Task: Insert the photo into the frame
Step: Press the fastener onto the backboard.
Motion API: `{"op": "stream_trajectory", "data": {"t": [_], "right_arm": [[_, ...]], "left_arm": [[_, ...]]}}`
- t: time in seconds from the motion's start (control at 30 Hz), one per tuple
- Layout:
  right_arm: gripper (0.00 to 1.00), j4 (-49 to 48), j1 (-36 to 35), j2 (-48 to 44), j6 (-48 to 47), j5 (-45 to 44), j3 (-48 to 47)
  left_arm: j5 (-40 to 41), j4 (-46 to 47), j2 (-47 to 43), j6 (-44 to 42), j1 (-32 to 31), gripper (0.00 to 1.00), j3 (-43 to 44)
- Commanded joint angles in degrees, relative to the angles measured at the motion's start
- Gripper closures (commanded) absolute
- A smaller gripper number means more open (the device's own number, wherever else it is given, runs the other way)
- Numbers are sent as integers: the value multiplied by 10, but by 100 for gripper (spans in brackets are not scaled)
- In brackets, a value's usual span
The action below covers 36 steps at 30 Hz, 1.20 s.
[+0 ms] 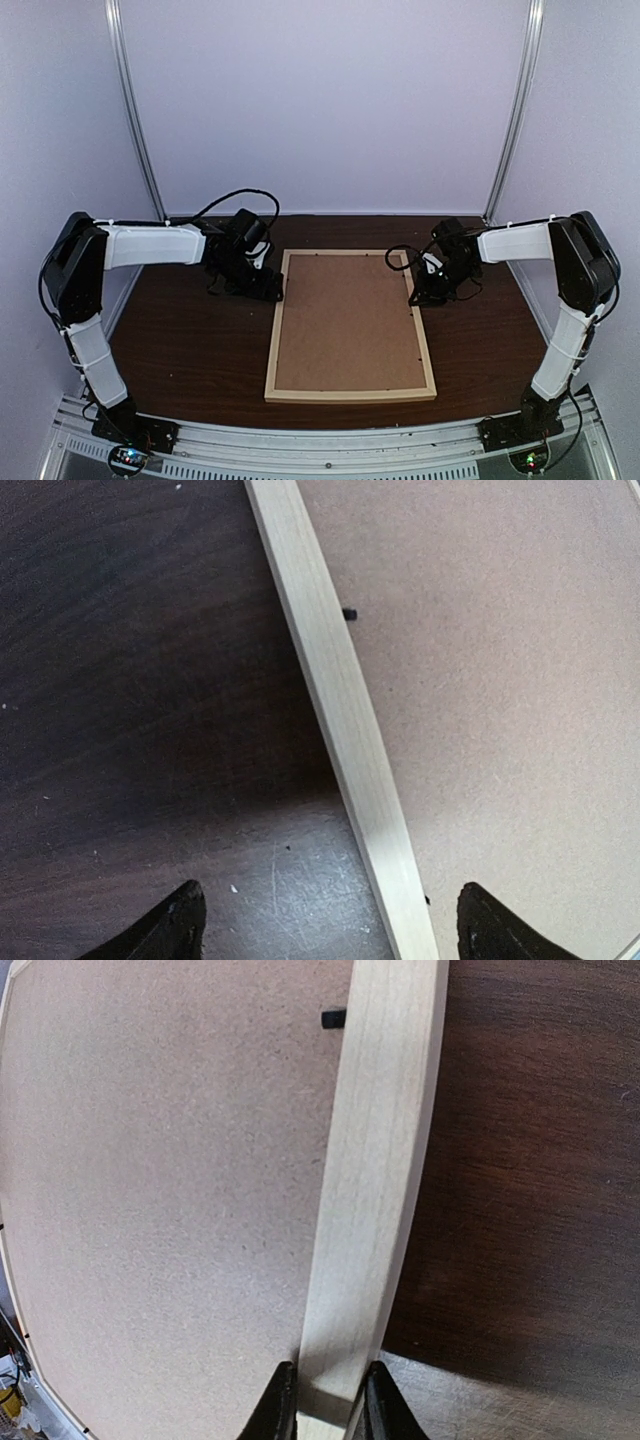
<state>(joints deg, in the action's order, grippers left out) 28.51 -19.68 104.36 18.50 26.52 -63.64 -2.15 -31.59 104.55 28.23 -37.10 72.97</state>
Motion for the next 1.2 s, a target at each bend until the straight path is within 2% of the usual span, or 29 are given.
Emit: {"op": "stream_trajectory", "data": {"t": [0.0, 0.63, 1.17], "right_arm": [[100, -3, -2, 13, -14, -23, 14], [100, -3, -2, 12, -15, -24, 17], [100, -3, -2, 14, -14, -23, 13]], "left_arm": [[-9, 3, 13, 12, -7, 13, -9], [4, 3, 42, 20, -12, 14, -37], [-4, 12, 76, 45, -60, 14, -34]]}}
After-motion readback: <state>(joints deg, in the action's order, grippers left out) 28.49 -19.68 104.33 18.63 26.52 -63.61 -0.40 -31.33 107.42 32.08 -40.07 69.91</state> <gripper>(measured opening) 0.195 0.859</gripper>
